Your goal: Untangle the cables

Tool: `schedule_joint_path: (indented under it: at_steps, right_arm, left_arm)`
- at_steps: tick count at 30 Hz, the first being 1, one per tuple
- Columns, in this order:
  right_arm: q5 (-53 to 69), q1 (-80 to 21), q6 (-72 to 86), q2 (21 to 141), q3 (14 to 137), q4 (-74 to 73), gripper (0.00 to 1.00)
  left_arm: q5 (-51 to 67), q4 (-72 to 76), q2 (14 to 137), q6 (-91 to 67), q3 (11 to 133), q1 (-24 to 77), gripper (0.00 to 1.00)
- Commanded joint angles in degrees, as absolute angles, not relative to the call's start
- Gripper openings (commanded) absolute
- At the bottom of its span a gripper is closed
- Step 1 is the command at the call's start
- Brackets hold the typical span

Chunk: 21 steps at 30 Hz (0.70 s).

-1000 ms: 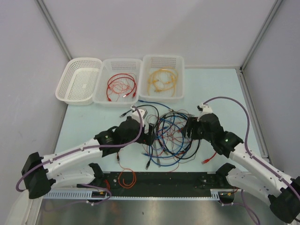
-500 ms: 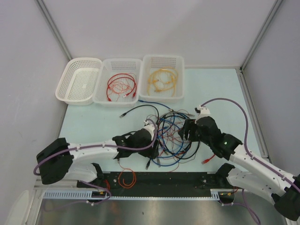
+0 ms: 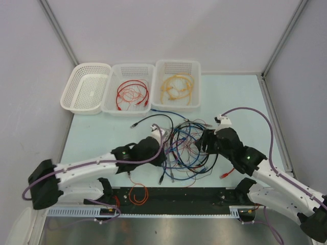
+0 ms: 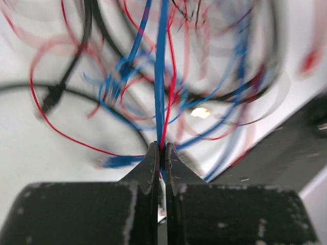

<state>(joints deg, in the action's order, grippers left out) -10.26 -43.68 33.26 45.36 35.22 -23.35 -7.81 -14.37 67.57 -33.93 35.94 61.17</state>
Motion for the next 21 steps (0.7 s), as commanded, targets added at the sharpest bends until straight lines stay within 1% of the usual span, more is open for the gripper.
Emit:
schedule_joint_path:
  at_steps: [1,3,6,12,16,21]
  right_arm:
    - [-12.1,-44.5,33.7,40.5,35.5,-20.8,0.66]
    - [-12.7,-45.3,33.6,38.1,35.6,-18.8,0.66]
    - [-12.3,-45.7,33.3,33.7,35.6,-16.0,0.66]
    - [-10.6,-45.7,32.3,29.1,35.5,-11.1,0.67]
    - [-1.6,-45.8,31.6,30.2,35.7,-4.8,0.68]
    - [6.6,-46.8,31.6,36.8,37.4,3.3,0.68]
  left_arm:
    - [-13.3,-14.2,52.7,-30.4,41.5,61.5,0.00]
    - [-14.2,-12.9,47.0,-29.4,42.2,61.5,0.00]
    - [-16.5,-14.9,44.0,-26.0,46.0,61.5,0.00]
    - [-19.7,-23.0,45.9,-18.8,56.5,61.5,0.00]
    - [-20.4,-23.1,44.7,-17.1,59.0,61.5,0.00]
    - [-20.0,-23.4,45.6,-16.3,61.8,61.5,0.00]
